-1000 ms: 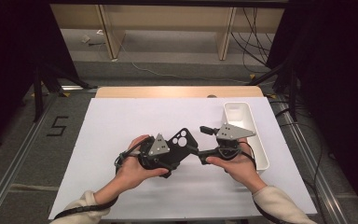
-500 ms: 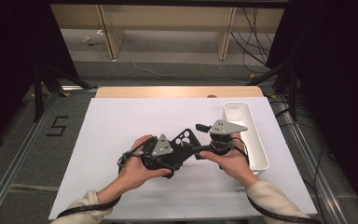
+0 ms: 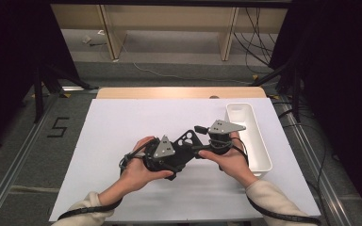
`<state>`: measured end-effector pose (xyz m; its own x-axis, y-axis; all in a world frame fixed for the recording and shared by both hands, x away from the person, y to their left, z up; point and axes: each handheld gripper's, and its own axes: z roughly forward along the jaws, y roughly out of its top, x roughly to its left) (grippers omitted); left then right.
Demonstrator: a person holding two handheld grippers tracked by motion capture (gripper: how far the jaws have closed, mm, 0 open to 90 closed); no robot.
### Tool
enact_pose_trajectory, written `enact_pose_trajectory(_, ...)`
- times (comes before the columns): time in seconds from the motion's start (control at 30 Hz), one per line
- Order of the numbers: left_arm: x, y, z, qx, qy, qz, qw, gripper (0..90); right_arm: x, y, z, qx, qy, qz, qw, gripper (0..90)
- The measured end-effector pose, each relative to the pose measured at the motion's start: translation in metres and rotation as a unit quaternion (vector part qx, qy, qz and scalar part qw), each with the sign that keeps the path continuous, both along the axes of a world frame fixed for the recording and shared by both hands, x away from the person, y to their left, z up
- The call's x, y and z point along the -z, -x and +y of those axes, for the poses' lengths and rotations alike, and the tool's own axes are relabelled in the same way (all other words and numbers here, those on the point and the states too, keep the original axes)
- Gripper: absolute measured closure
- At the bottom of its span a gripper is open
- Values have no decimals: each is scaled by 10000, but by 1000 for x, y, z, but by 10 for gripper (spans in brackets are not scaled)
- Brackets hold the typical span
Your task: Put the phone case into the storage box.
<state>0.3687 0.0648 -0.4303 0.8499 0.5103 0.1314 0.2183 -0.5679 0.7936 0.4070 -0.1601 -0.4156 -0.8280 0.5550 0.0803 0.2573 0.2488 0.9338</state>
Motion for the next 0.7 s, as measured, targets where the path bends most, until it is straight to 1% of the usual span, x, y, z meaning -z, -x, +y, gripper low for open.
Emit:
enact_pose_trajectory(0.03,0,0,0,5,-14,8,10000,143,0,0,0,5,-4,47,10000,263)
enact_pose_trajectory(0.13,0,0,0,33,38,1,10000,142,1,-1,0,7,-26,88,10000,309)
enact_pose_trajectory(0.27,0,0,0,54,21,11,10000,142,1,-2,1,-16,-47,143,9999,362)
enact_pose_trajectory(0.33,1,1,-1,76,46,4,10000,142,1,-2,1,-10,-63,194,9998,394)
enact_pose_trajectory(0.4,1,1,-1,86,52,0,9999,141,2,-2,1,9,-103,266,9996,411)
enact_pose_trajectory(0.47,1,1,-1,101,51,0,9999,141,2,-3,1,12,-104,284,9995,439)
enact_pose_trajectory(0.5,1,1,-1,101,51,0,9999,141,2,-3,1,12,-104,284,9995,439)
enact_pose_trajectory(0.53,1,1,-1,104,53,-1,9999,141,2,-3,1,17,-161,327,9993,480)
enact_pose_trajectory(0.6,2,1,-1,110,52,-5,9999,141,1,-4,1,-23,-201,373,9991,521)
enact_pose_trajectory(0.7,2,1,-1,113,59,-10,9999,140,1,-4,0,-34,-252,418,9988,541)
